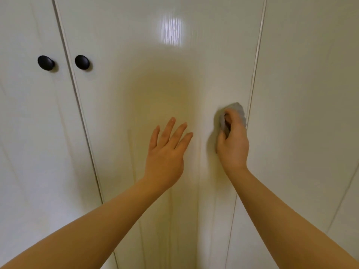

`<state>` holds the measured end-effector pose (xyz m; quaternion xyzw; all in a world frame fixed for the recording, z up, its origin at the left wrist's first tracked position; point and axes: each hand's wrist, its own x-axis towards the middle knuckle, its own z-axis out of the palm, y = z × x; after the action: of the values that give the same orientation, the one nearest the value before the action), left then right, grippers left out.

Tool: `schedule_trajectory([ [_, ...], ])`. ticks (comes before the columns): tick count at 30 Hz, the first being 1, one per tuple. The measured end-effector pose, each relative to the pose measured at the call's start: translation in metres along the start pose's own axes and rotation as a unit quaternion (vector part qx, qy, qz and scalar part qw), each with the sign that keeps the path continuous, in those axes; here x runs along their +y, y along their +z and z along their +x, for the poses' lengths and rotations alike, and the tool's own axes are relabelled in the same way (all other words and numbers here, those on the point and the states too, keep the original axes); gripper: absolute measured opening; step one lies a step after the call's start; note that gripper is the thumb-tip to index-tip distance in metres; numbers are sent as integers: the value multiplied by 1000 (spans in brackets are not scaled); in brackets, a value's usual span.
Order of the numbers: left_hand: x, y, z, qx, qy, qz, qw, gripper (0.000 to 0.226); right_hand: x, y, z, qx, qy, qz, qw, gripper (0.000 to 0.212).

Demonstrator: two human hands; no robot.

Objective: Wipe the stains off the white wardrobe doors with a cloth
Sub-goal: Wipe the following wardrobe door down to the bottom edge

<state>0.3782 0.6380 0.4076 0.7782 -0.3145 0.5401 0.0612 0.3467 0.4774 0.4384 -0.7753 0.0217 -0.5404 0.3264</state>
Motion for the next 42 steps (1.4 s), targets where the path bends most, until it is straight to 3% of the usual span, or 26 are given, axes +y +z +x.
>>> schedule_trajectory([
  [4, -2, 11, -9, -34, -13, 41, 998, 55, 23, 23, -24, -72, -21, -95, 993, 49],
  [9, -14, 21, -13, -27, 1, 64, 998, 57, 47, 23, -84, -132, 7, -103, 986, 51],
  [14, -11, 27, -4, -23, 1, 54, 998, 57, 23, 28, 3, -37, -47, -135, 989, 54],
  [21, -8, 38, -13, -7, 1, 41, 999, 56, 82, 37, -98, -102, -130, -222, 961, 51],
  [28, -10, 40, -16, 26, 3, 34, 999, 55, 41, 43, -22, -1, -70, -193, 979, 54],
  [33, -17, 37, -24, 16, 7, 44, 999, 57, 70, 52, -98, -63, -118, -176, 975, 49],
  [36, -21, 36, -21, 21, 4, 43, 999, 57, 39, 50, -51, -39, -80, -142, 986, 54],
  [39, -22, 35, -18, 27, -7, 47, 999, 58, 14, 51, -5, -11, -112, -155, 981, 57],
  [42, -27, 32, -24, 26, -18, 55, 998, 59, 39, 58, -55, -50, -161, -176, 970, 56],
])
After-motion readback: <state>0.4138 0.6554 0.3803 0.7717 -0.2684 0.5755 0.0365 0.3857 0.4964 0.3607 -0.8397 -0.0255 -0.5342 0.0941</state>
